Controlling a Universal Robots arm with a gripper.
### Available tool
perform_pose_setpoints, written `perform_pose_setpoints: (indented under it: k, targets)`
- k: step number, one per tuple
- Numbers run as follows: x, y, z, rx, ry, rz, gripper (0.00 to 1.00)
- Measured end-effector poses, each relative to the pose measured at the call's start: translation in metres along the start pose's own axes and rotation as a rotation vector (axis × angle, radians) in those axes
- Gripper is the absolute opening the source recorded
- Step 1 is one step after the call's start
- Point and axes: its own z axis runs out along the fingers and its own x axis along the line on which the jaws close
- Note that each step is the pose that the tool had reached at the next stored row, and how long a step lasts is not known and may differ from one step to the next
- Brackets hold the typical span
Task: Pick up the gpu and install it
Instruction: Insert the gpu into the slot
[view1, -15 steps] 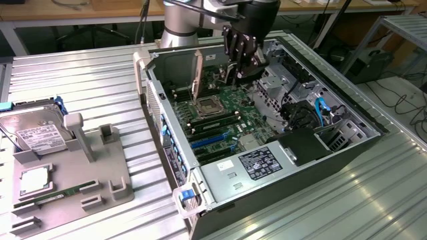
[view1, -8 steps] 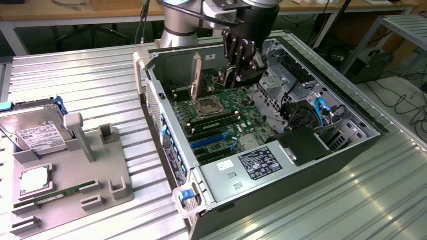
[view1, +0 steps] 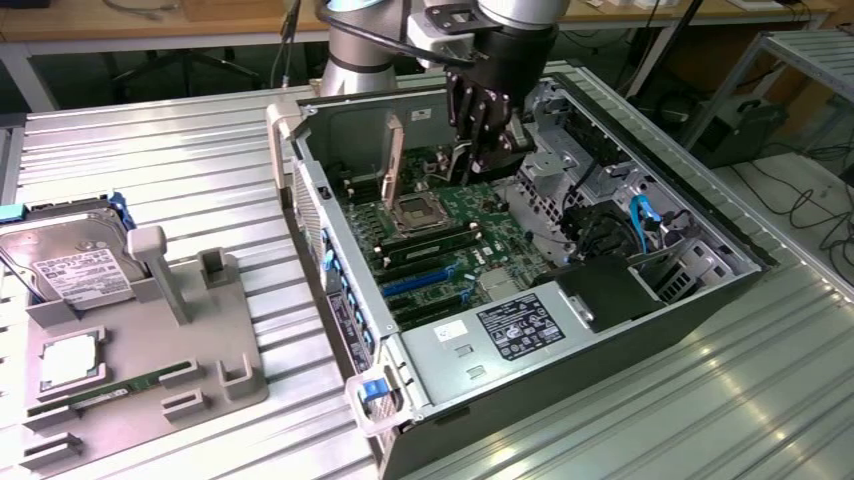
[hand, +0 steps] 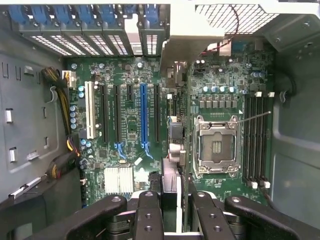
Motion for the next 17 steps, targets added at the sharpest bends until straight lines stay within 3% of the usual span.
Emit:
perform_pose_setpoints:
  k: [17]
  targets:
    - [0.005,0.0002,0.0156,-0.0014,-0.0014,0.0,0.28]
